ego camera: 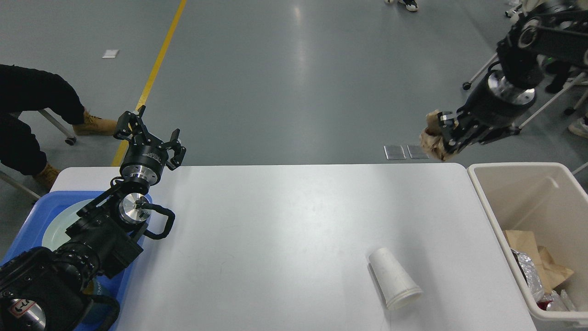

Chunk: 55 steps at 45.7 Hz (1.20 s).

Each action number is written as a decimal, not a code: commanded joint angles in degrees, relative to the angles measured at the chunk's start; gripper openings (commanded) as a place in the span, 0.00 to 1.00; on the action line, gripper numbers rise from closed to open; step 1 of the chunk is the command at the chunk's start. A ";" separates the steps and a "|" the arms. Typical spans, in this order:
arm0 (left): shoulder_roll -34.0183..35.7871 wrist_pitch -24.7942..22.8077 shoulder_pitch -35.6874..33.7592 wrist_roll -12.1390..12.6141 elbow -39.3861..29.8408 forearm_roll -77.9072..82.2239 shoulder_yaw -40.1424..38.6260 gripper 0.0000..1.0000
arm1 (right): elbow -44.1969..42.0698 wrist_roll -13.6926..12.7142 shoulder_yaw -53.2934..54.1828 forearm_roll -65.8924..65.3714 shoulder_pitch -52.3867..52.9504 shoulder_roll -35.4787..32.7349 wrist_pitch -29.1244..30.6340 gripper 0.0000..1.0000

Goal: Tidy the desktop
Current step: 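Lift the paper ball up and carry it over the white bin, then lower the paper ball into the bin and open the right gripper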

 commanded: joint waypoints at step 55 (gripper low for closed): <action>0.00 0.00 0.00 0.01 0.00 0.00 0.00 0.96 | -9.06 0.09 -23.36 -10.62 -32.74 -16.02 -37.20 0.00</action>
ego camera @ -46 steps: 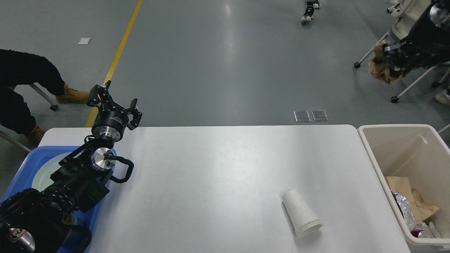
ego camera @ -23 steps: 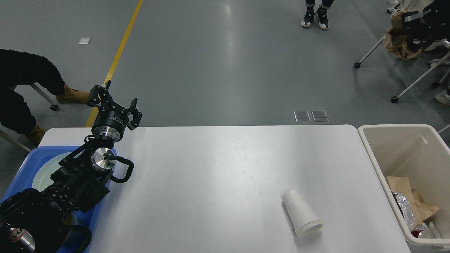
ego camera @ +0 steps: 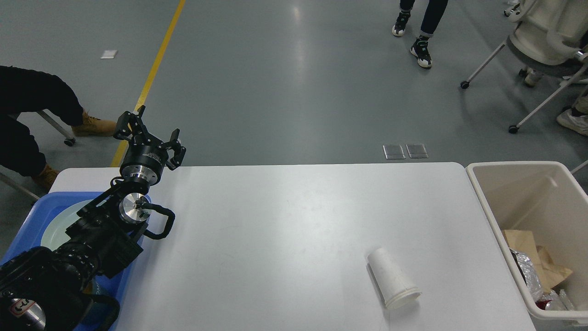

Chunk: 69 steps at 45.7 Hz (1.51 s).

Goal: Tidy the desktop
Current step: 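Lower the paper ball into the bin and open the right gripper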

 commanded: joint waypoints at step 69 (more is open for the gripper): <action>0.00 0.00 0.00 0.00 0.00 -0.01 0.00 0.96 | -24.44 0.19 26.87 0.72 -54.01 19.65 -23.67 0.65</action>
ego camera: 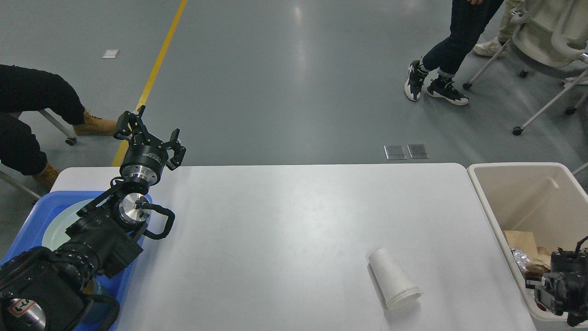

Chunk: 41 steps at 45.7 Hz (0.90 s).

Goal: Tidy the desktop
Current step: 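Lower the paper ball into the bin and open the right gripper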

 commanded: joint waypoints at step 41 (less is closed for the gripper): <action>0.00 0.00 0.00 0.00 0.00 0.00 0.00 0.96 | 29.05 0.09 -16.24 0.22 51.47 -17.11 24.91 1.00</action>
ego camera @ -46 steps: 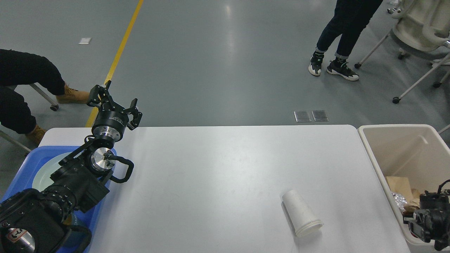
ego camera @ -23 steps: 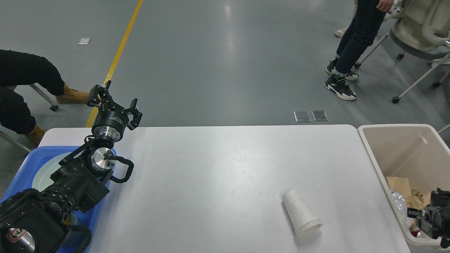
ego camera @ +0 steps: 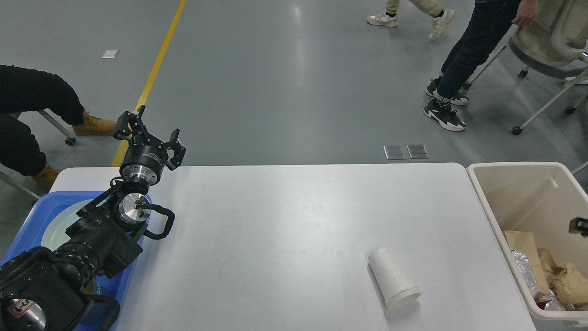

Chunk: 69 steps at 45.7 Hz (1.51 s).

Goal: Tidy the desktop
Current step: 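Lower the paper ball into the bin and open the right gripper, then raise the right gripper and swing it toward the white paper cup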

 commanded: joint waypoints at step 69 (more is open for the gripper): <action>0.00 0.00 0.00 0.02 0.00 0.00 0.00 0.96 | 57.77 0.02 7.14 14.75 55.88 22.76 10.30 1.00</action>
